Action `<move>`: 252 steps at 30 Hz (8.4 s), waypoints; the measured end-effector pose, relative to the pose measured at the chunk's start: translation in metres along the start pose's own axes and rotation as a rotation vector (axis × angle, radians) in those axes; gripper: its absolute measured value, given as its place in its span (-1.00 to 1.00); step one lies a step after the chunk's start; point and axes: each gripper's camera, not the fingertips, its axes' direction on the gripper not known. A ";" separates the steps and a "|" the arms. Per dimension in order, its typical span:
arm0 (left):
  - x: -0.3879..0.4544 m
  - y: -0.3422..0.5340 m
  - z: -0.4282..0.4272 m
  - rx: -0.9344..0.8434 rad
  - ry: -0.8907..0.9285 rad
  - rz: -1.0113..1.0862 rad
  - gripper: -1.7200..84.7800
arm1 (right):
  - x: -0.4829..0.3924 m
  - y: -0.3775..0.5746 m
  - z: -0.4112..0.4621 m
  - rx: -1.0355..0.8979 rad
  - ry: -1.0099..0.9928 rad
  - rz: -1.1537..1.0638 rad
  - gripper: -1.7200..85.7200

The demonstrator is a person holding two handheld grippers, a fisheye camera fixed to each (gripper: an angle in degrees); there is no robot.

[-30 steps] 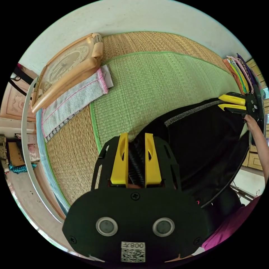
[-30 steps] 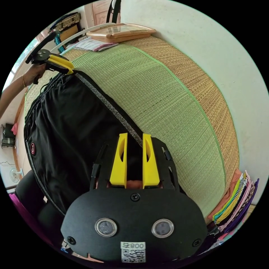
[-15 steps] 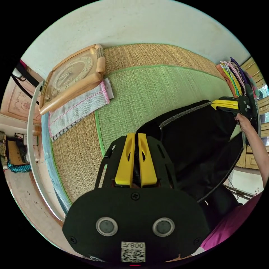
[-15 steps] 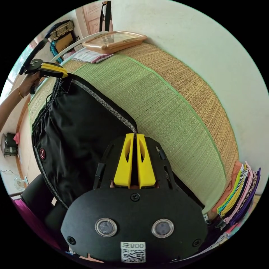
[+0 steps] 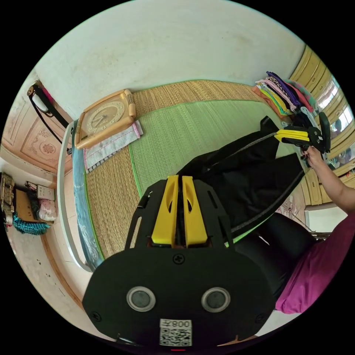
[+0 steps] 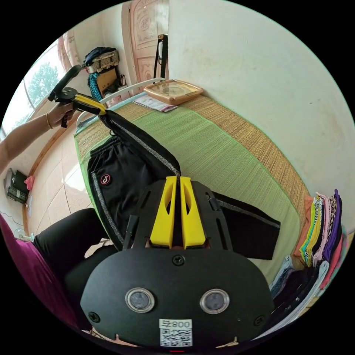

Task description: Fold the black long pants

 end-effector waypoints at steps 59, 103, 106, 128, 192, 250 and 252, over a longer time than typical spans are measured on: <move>0.019 0.354 0.014 -0.151 0.116 -0.248 -0.95 | -0.080 0.108 0.188 -0.256 -0.351 -0.017 -0.90; 0.355 0.363 0.251 -0.177 0.719 0.120 -0.87 | 0.306 0.117 0.284 -0.297 0.023 0.642 -0.77; 0.373 0.369 0.262 -0.173 0.700 0.141 -0.88 | 0.312 0.128 0.304 -0.349 0.045 0.642 -0.78; 0.522 0.400 0.318 -0.131 0.580 0.213 -0.95 | 0.345 0.382 0.207 0.052 -0.130 0.795 -0.93; 1.172 0.183 0.705 -0.204 0.388 0.668 -0.95 | 0.202 1.096 0.358 0.581 -0.657 1.371 -0.95; 1.110 0.153 0.678 -0.191 0.500 0.656 -0.96 | 0.188 0.929 0.249 0.312 -0.222 1.265 -0.93; 1.091 0.158 0.668 -0.193 0.484 0.663 -0.96 | 0.187 0.924 0.242 0.342 -0.216 1.292 -0.94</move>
